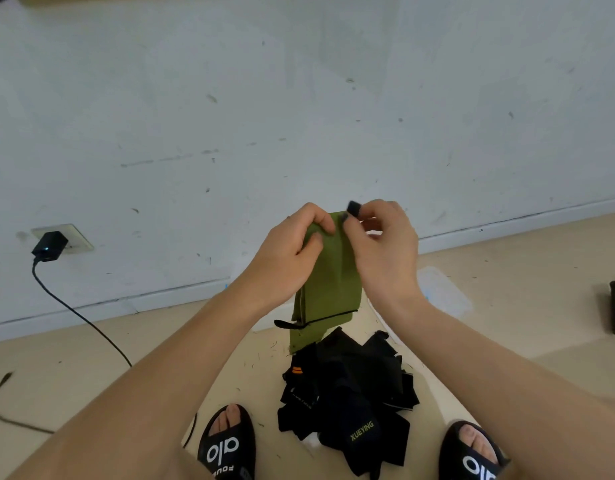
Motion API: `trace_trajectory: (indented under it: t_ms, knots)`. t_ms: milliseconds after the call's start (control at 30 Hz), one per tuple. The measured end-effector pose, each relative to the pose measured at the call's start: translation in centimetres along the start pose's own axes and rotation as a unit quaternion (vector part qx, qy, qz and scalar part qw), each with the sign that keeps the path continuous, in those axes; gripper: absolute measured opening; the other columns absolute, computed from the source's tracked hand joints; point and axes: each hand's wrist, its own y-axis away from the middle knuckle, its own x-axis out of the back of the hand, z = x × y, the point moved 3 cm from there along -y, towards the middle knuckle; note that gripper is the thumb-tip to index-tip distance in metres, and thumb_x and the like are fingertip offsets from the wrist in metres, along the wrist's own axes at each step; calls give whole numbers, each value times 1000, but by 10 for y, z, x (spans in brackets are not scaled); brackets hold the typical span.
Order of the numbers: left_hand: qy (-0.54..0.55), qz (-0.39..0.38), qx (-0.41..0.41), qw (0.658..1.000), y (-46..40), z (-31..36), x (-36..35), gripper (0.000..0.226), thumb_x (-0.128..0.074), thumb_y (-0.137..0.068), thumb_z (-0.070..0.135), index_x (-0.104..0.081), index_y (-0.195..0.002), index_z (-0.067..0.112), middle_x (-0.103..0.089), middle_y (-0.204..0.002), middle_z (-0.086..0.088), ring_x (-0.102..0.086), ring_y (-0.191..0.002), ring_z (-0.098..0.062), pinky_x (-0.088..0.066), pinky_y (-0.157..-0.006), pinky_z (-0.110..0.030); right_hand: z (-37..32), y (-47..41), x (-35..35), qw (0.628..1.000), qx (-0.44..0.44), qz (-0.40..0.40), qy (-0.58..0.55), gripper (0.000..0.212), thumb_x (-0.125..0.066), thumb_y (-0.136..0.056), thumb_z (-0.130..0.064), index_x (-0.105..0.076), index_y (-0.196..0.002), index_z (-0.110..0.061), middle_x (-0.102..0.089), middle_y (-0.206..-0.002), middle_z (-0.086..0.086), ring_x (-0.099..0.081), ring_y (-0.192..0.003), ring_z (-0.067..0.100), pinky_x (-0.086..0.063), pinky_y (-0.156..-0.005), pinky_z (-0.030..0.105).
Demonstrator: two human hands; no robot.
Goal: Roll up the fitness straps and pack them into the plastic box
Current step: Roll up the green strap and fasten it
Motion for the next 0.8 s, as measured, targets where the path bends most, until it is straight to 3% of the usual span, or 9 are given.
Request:
trace_trajectory:
  t_ms: [33, 100, 167, 233, 333, 433, 600, 700, 800]
  knots:
    - [-3, 0, -3, 1000, 0, 1, -2, 22, -43, -106, 8, -57, -106, 24, -48, -74, 4, -38, -59, -5, -37, -57, -16, 1, 4, -3, 1000, 14, -7, 15, 8, -66, -98, -16, -71, -95, -22, -60, -103, -8, -63, -93, 5, -49, -78, 18]
    - [7, 6, 0, 1000, -1, 3, -3, 21, -41, -108, 8, -54, -109, 25, -54, -84, 7, -45, -64, -2, -39, -62, -13, 3, 12, -8, 998, 40, -29, 42, 21, -61, -101, -13, -73, -118, -16, -57, -114, -7, -60, -104, 5, -49, -88, 18]
    - [37, 18, 12, 999, -1, 4, 0, 19, -41, -108, 10, -52, -113, 24, -58, -94, 11, -52, -75, 3, -42, -69, -11, 4, 17, -12, 993, 70, -57, 73, 34, -54, -105, -13, -65, -137, -13, -52, -127, -3, -53, -118, 8, -45, -97, 18]
    - [63, 27, 24, 997, -2, 4, 1, 17, -41, -108, 11, -47, -117, 23, -59, -97, 8, -56, -80, 2, -46, -72, -13, 6, 23, -15, 982, 116, -70, 130, 42, -46, -106, -16, -56, -147, -11, -47, -139, 3, -47, -128, 18, -44, -102, 26]
    - [82, 37, 46, 995, -2, 3, 2, 21, -41, -106, 8, -42, -120, 24, -57, -95, 4, -54, -76, 1, -47, -69, -16, 9, 29, -19, 968, 144, -97, 184, 54, -39, -102, -17, -44, -155, -7, -39, -147, 13, -41, -134, 28, -45, -107, 39]
    - [126, 45, 68, 989, -2, 2, 2, 22, -42, -104, 8, -44, -119, 24, -56, -94, 1, -53, -74, 2, -45, -66, -13, 8, 30, -20, 960, 128, -157, 196, 60, -42, -103, -11, -30, -162, -10, -26, -153, 11, -29, -141, 26, -41, -114, 42]
    - [122, 60, 63, 989, 0, 1, 1, 18, -52, -107, 31, -51, -124, 26, -64, -101, 7, -62, -86, 2, -52, -74, -16, 4, 29, -18, 960, 98, -212, 152, 75, -47, -92, 0, -28, -162, -18, -19, -149, 1, -28, -139, 26, -47, -108, 45]
    - [97, 83, 47, 991, -1, -1, 3, 16, -54, -106, 30, -54, -121, 23, -64, -99, 10, -61, -87, 0, -53, -76, -21, 2, 25, -15, 962, 87, -219, 141, 82, -50, -87, 1, -29, -162, -22, -19, -147, -1, -27, -138, 24, -48, -105, 40]
    - [76, 106, 35, 991, -1, -3, 7, 10, -53, -107, 26, -58, -115, 22, -65, -96, 13, -62, -90, -3, -53, -77, -24, -5, 21, -12, 967, 58, -222, 109, 77, -52, -90, 5, -38, -159, -25, -23, -143, -3, -31, -130, 12, -43, -98, 22]
